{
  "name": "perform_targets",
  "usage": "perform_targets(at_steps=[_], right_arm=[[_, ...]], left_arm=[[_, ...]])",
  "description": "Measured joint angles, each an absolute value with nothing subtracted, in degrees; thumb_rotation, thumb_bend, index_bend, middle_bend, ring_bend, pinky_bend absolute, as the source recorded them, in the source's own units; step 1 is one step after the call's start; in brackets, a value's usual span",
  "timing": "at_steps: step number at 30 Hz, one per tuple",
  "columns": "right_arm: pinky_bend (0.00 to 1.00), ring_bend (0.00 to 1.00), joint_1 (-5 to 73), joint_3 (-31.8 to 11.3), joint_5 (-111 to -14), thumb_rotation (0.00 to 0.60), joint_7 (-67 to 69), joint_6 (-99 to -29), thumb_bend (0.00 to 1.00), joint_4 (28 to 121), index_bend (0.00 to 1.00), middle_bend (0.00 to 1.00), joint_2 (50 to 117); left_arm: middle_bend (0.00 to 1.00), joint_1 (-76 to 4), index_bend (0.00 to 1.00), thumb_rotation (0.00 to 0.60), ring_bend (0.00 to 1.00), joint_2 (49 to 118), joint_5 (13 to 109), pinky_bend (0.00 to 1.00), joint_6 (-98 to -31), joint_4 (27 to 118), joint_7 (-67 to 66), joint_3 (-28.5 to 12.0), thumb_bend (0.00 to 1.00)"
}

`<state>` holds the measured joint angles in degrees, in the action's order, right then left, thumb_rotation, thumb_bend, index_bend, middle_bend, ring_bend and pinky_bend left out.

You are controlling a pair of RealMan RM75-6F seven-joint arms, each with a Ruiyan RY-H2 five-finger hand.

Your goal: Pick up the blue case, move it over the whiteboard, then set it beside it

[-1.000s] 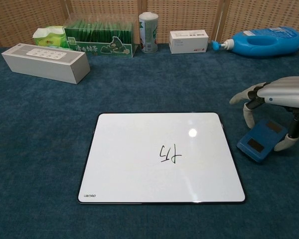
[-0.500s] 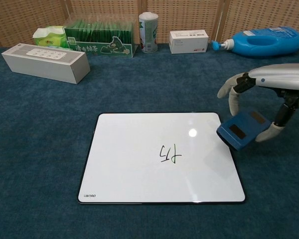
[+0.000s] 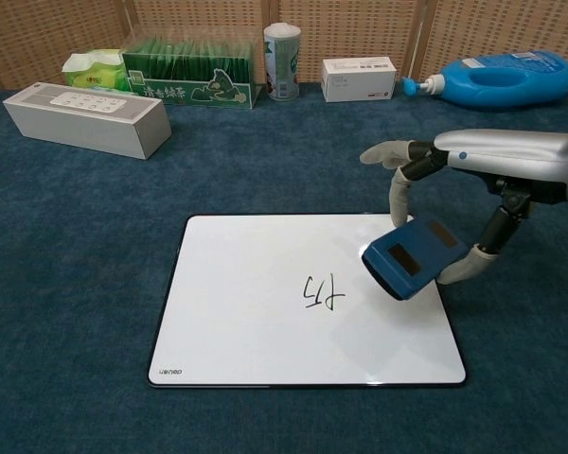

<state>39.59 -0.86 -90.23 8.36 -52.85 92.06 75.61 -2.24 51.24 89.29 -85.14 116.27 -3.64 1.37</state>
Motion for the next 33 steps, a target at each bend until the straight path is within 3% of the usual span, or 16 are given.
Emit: perform_targets(at_steps=[13, 33], right_arm=[[0.00, 0.00, 41.9, -2.1, -89.3, 0.600, 2.8, -50.9, 0.04, 91.6, 0.65, 0.00, 82.2], [0.00, 0.00, 46.7, -4.8, -86.6, 0.600, -4.5, -48.0, 0.04, 81.6, 0.65, 0.00, 94.0]], left_arm=[[0.21, -1.9, 0.31, 0.600, 0.13, 51.1, 89.6, 0.02, -85.5, 115.1, -1.9, 1.6, 0.46], [0.21, -1.6, 0.31, 0.600, 0.13, 50.8, 89.1, 0.02, -85.6, 114.0, -0.4, 1.6, 0.45]])
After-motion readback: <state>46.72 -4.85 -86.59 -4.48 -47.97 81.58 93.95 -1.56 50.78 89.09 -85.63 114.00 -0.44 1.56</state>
